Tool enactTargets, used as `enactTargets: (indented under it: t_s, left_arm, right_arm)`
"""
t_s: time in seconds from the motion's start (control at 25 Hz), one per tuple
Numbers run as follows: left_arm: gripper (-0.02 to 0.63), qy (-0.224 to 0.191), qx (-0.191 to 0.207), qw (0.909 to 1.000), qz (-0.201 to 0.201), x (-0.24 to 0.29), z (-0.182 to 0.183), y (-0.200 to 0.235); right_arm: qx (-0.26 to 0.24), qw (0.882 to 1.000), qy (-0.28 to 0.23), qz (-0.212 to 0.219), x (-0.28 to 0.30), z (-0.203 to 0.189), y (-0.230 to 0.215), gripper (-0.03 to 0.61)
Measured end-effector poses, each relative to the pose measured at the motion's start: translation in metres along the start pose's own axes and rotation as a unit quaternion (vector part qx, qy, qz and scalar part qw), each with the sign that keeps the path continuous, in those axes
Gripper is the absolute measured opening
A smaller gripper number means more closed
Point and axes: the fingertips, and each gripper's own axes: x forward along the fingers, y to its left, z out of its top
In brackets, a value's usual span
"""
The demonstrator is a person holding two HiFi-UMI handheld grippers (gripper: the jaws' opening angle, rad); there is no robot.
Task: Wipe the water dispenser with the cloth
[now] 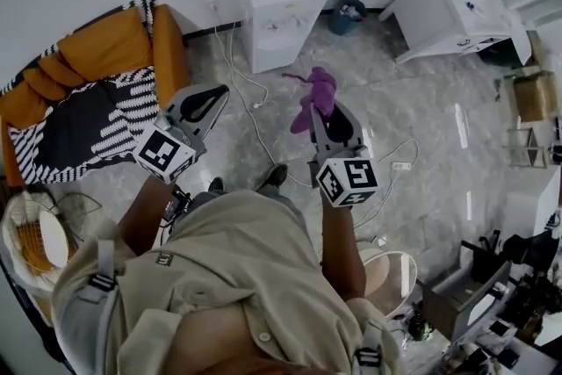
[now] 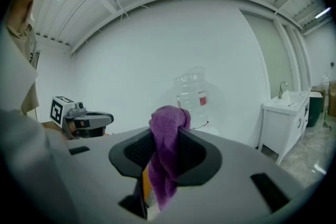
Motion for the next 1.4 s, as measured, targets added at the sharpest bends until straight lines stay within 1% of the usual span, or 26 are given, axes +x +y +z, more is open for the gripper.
enactTargets:
  t_s: [0.24, 0.4, 0.6, 0.76, 0.84, 0.92, 1.04, 1.2, 1.32, 1.4]
  left_arm:
    - [0.021, 0.006, 0.000, 0.9995, 0.032, 0.052, -0.003, -0.002]
    - [0.021, 0.007, 0.011, 0.9983, 0.058, 0.079, -0.002, 0.005]
    - [0.021, 0.003, 0.009, 0.9933, 0.115, 0.085, 0.012, 0.038]
    - [0.021, 0.005, 0.022, 0.9908, 0.133, 0.096, 0.014, 0.067]
    - [0.021, 0.004, 0.030, 0.9908, 0.132, 0.104, 0.009, 0.086]
    - [0.021, 0.006, 0.028, 0.9919, 0.123, 0.114, -0.003, 0.107]
    - [0.021, 0.018, 0.000, 0.9948, 0.100, 0.132, -0.024, 0.136]
    - [0.021, 0.011, -0.004, 0.9980, 0.063, 0.165, -0.024, 0.171]
    - [0.021, 0.002, -0.002, 0.9991, 0.043, 0.186, -0.030, 0.199]
    - [0.021, 0.001, -0.008, 0.9994, 0.034, 0.195, -0.038, 0.216]
  right_arm:
    - [0.008, 0.999, 0.006, 0.032, 0.027, 0.000, -0.057, 0.123]
    - [0.008, 0.999, 0.010, 0.048, 0.044, 0.003, -0.086, 0.123]
    - [0.003, 0.998, 0.014, 0.068, 0.067, 0.006, -0.105, 0.123]
    - [0.008, 0.998, 0.019, 0.066, 0.097, 0.005, -0.119, 0.124]
    - [0.011, 0.998, 0.023, 0.058, 0.117, -0.001, -0.124, 0.124]
    - [0.006, 0.998, 0.025, 0.050, 0.137, -0.004, -0.124, 0.124]
    - [-0.008, 0.999, 0.031, 0.038, 0.163, -0.005, -0.120, 0.124]
    - [-0.007, 0.999, 0.036, 0.011, 0.192, -0.001, -0.124, 0.124]
    - [-0.013, 0.999, 0.044, -0.002, 0.219, -0.003, -0.129, 0.123]
    - [-0.018, 0.999, 0.049, -0.012, 0.239, -0.009, -0.132, 0.124]
